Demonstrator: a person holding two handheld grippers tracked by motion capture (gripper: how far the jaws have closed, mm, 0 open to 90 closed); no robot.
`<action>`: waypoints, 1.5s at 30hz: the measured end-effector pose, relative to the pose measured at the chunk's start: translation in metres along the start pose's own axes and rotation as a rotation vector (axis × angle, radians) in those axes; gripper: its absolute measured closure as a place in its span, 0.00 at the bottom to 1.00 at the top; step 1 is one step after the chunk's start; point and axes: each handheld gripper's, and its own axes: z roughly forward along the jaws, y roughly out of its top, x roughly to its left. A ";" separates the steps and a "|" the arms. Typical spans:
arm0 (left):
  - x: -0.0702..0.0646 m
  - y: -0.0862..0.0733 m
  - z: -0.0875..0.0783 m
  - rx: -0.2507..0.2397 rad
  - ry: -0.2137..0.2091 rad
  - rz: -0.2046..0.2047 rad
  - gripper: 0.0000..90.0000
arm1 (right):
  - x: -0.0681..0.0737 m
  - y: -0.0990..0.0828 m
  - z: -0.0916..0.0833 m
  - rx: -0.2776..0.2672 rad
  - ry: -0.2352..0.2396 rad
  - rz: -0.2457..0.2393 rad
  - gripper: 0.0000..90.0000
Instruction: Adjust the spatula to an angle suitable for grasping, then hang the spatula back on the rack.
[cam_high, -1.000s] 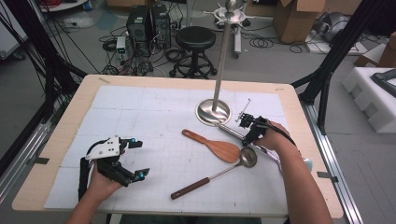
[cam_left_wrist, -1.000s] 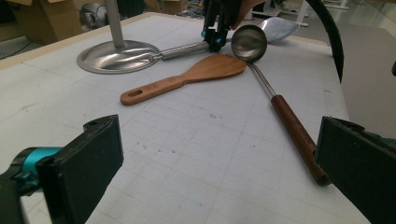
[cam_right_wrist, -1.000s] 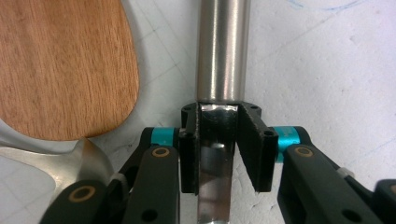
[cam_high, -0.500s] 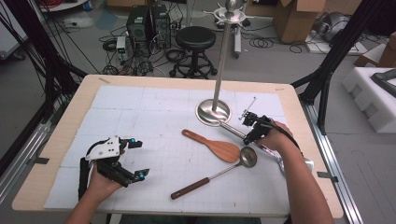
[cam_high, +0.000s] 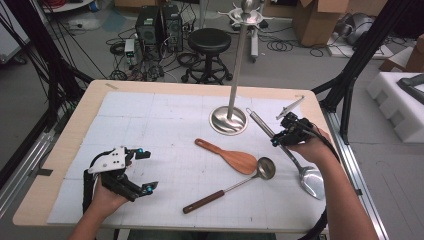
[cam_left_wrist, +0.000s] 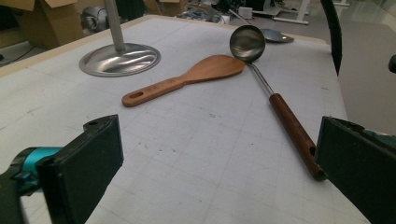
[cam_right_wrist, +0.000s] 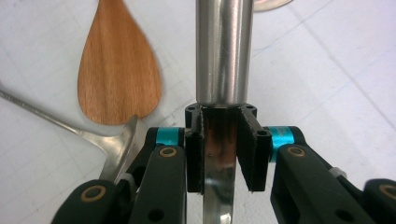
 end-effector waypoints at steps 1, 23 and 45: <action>0.001 0.000 -0.001 -0.010 0.001 -0.006 0.02 | 0.001 0.000 -0.003 -0.011 -0.001 0.002 0.83; 0.000 0.004 -0.003 -0.020 -0.006 -0.002 0.02 | 0.003 0.001 -0.018 -0.020 -0.007 0.009 0.83; 0.005 0.012 -0.002 -0.045 0.012 0.002 0.02 | -0.001 -0.002 -0.053 -0.147 -0.011 0.037 0.83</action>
